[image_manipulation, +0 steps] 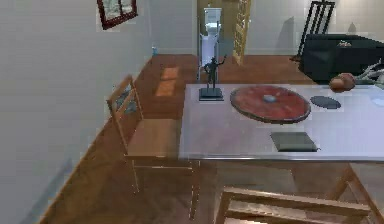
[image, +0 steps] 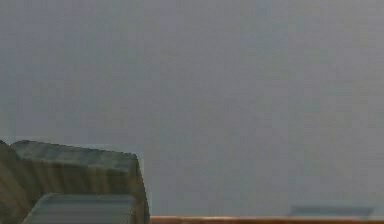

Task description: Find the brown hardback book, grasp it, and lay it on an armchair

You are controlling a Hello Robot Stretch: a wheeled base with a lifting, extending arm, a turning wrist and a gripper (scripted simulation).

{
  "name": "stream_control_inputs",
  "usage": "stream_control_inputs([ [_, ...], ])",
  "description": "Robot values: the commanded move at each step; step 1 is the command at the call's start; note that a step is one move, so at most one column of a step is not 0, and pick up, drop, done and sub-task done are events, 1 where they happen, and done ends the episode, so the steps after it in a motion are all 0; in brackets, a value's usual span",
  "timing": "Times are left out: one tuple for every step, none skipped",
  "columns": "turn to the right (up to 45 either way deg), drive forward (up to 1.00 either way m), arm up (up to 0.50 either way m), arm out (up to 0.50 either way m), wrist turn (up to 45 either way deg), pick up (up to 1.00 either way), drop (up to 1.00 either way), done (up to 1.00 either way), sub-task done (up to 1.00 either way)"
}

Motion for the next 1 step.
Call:
stream_control_inputs([
  [45.0, 0.0, 0.0, 0.0, 0.0, 0.0, 0.0, 0.0, 0.0],
])
